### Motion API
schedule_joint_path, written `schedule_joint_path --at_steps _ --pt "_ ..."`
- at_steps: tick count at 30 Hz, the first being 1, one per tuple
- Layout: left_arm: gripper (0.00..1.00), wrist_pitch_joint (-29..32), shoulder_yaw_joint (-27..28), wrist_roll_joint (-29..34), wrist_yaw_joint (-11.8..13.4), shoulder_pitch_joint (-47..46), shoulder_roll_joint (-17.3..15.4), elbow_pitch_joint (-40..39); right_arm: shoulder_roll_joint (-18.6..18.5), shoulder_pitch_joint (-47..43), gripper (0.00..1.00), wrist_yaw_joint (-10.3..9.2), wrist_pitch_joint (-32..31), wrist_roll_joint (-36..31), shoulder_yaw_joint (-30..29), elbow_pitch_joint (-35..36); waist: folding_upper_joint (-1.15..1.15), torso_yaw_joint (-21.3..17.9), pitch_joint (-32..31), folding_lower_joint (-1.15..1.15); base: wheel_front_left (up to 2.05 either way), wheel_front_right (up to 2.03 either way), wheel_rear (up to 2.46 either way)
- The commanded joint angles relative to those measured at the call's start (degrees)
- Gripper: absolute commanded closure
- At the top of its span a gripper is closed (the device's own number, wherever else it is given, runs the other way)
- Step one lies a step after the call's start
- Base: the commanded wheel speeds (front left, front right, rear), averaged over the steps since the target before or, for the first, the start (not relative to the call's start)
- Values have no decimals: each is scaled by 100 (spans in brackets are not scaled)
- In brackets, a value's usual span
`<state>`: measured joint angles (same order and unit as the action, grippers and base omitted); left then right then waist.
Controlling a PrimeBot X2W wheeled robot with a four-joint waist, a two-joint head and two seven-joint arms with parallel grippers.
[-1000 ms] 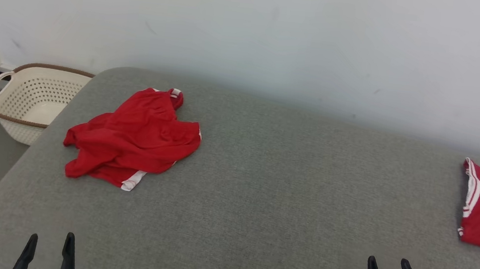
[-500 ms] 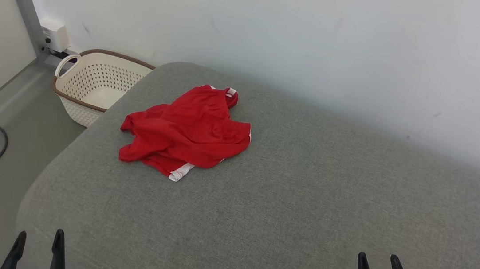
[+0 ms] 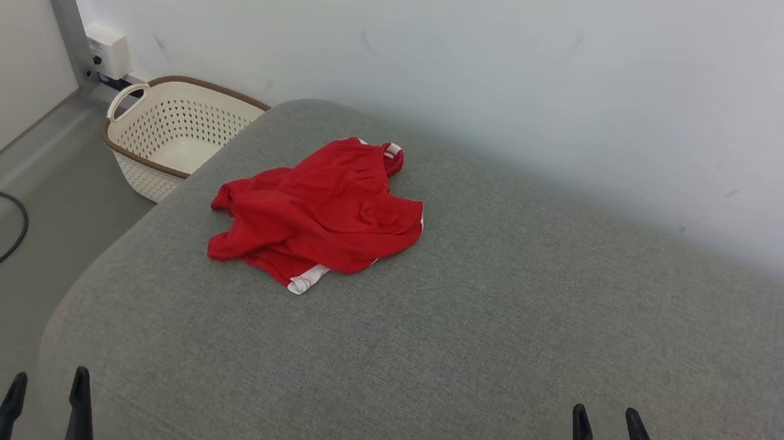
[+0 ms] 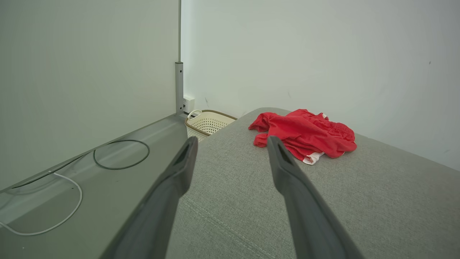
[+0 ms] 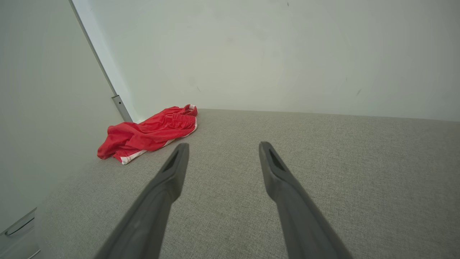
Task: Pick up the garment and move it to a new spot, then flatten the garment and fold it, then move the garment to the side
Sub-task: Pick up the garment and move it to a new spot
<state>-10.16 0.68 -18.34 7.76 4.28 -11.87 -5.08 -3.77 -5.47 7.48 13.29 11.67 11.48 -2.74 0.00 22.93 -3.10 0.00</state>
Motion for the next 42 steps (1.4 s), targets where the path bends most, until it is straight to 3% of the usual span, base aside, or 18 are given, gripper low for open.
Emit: schedule_joint_path --at_steps 1,9,23,28,42 --pt "0 -26 24 -55 7 -117 -1 42 3 30 0 4 -3 12 20 4 0 -63 30 0 0 0 0" --pt "0 158 208 -407 -75 -871 -98 307 5 315 0 4 -41 7 160 57 0 -610 279 0 0 0 0" --pt "0 1200 232 -697 -356 -3528 -847 1158 76 1450 0 4 122 200 759 -78 0 -2000 1428 0 0 0 0" --pt "0 1634 85 -666 -458 -4244 -1068 1909 90 1807 0 4 172 256 997 -152 0 -2363 1681 0 0 0 0" --pt "0 1936 -158 -672 -720 -5585 -1305 4161 93 2262 0 4 197 521 1333 -82 0 -3047 2013 0 0 0 0"
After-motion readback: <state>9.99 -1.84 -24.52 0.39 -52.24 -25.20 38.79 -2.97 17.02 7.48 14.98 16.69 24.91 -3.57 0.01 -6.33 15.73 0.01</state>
